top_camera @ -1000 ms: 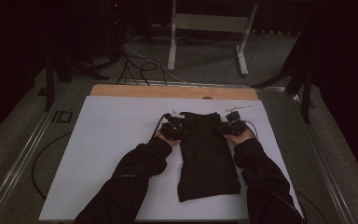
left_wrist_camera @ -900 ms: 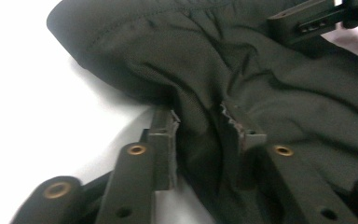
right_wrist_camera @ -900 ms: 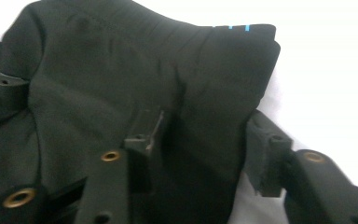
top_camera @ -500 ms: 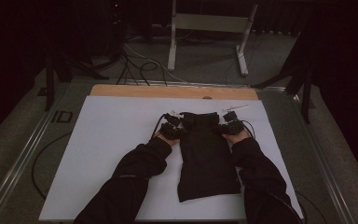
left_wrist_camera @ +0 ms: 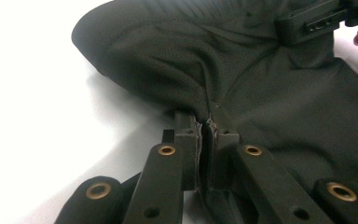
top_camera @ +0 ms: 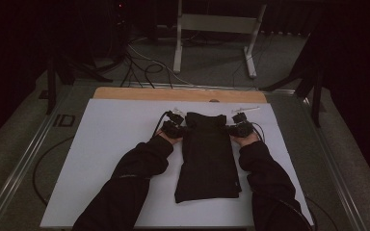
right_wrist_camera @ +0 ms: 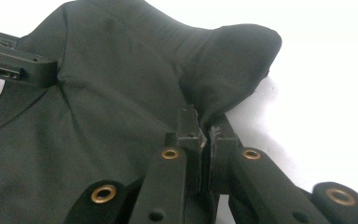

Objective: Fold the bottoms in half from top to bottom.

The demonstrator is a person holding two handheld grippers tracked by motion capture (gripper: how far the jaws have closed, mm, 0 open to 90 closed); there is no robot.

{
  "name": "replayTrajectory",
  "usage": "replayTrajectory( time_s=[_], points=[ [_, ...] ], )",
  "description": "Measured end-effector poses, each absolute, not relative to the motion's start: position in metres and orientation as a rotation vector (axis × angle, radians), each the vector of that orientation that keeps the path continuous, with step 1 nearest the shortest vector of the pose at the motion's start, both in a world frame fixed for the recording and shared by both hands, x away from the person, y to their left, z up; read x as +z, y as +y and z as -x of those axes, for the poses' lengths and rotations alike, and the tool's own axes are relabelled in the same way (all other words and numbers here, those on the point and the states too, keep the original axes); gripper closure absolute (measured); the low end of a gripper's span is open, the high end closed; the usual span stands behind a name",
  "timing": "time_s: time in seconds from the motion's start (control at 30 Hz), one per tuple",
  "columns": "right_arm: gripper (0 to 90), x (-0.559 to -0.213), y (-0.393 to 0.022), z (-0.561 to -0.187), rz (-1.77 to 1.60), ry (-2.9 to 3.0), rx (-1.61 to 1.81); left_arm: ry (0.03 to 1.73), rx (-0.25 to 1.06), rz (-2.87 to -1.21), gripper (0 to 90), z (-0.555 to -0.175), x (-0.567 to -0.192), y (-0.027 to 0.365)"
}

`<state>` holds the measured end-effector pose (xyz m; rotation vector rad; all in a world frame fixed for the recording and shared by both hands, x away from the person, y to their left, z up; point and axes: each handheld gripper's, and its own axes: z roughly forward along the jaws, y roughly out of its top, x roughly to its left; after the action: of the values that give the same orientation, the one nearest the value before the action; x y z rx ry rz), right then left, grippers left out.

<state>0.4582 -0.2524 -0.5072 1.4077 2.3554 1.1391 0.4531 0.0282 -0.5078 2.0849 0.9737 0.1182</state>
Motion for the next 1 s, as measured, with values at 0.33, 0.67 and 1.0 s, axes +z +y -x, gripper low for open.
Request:
replayTrajectory(
  time_s=[0.33, 0.67, 1.0],
  points=[
    [87.1, -0.496, -0.253, -0.448, -1.349, 2.374, 1.153, 0.914, 0.108, -2.068, 85.7, -0.441, -0.498, 0.032],
    [87.0, -0.482, -0.257, -0.422, -1.291, 2.389, 1.184, 0.849, 0.097, -2.079, 85.7, -0.422, -0.487, 0.037],
    [87.0, -0.474, -0.26, -0.397, -1.256, 2.391, 1.208, 0.805, 0.074, -2.098, 85.7, -0.397, -0.478, 0.037]
  ],
)
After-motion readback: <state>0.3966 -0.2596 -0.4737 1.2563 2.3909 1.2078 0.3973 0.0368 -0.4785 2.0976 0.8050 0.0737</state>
